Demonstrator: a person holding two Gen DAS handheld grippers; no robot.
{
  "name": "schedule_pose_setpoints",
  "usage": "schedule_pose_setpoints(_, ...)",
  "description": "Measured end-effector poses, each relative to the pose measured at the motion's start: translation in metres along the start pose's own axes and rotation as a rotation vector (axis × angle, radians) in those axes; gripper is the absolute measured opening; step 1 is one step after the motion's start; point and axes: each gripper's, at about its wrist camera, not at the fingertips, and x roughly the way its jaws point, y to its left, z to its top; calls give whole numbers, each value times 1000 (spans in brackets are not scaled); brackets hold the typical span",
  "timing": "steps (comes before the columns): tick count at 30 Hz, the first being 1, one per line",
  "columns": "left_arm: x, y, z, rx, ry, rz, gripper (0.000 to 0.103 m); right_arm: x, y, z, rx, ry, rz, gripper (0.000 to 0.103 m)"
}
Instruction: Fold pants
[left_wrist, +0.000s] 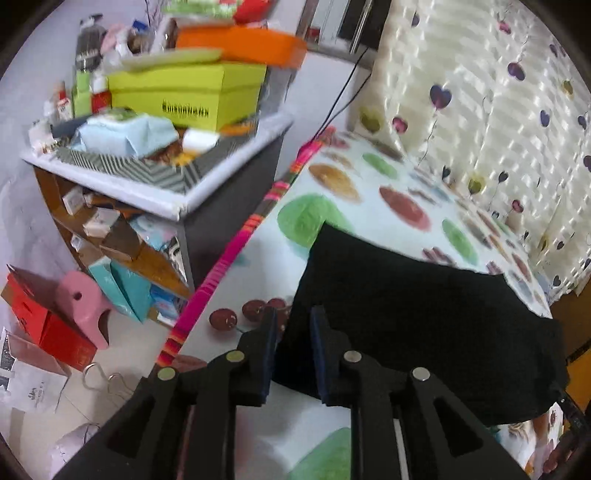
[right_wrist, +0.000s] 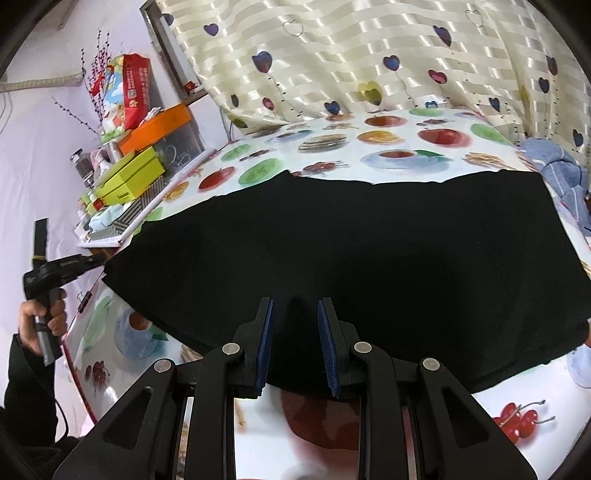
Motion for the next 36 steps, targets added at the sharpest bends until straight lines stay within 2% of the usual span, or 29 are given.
schedule_pose_setpoints(2, -9, -14, -1, 28, -27, -40, 22, 1, -1, -2, -6, 5, -19, 27)
schedule_pose_setpoints(4, -14, -34, -3, 79, -36, -89, 25, 3, 1, -4, -28, 16, -44, 42)
schedule_pose_setpoints(7, -1, -60, -8, 143, -1, -129, 31, 12, 3, -9, -67, 82, -70, 42)
schedule_pose_setpoints(11, 32, -73, -26, 172, 149, -114, 32, 6, 3, -12, -127, 97, -83, 42)
schedule_pose_setpoints(12, 25, -75, -30, 201, 99, -108, 35, 4, 1, -13, -124, 99, -82, 42)
schedule_pose_setpoints(14, 22, -74, -34, 226, 115, -103, 36, 2, -2, -14, -114, 98, -81, 42)
schedule_pose_setpoints(17, 16, -62, -28, 191, 142, -138, 36, 0, -4, -11, -100, 92, -90, 42)
schedule_pose_setpoints(18, 11, -57, -24, 176, 123, -143, 36, -1, -4, -10, -97, 85, -92, 42)
schedule_pose_setpoints(21, 3, -43, -5, 146, 37, -109, 40, -2, -7, -4, -73, 58, -76, 43)
schedule_pose_setpoints(23, 9, -37, 12, 131, 1, -112, 43, -1, -9, -2, -60, 49, -68, 42)
schedule_pose_setpoints(28, 48, -32, 38, 185, 16, -59, 43, 3, -12, -1, -46, 51, -62, 42)
schedule_pose_setpoints(34, 83, -41, 35, 285, 77, -18, 43, 8, -18, 2, -25, 58, -62, 43)
schedule_pose_setpoints(36, 79, -45, 31, 322, 56, -18, 43, 9, -20, 2, -14, 59, -59, 43)
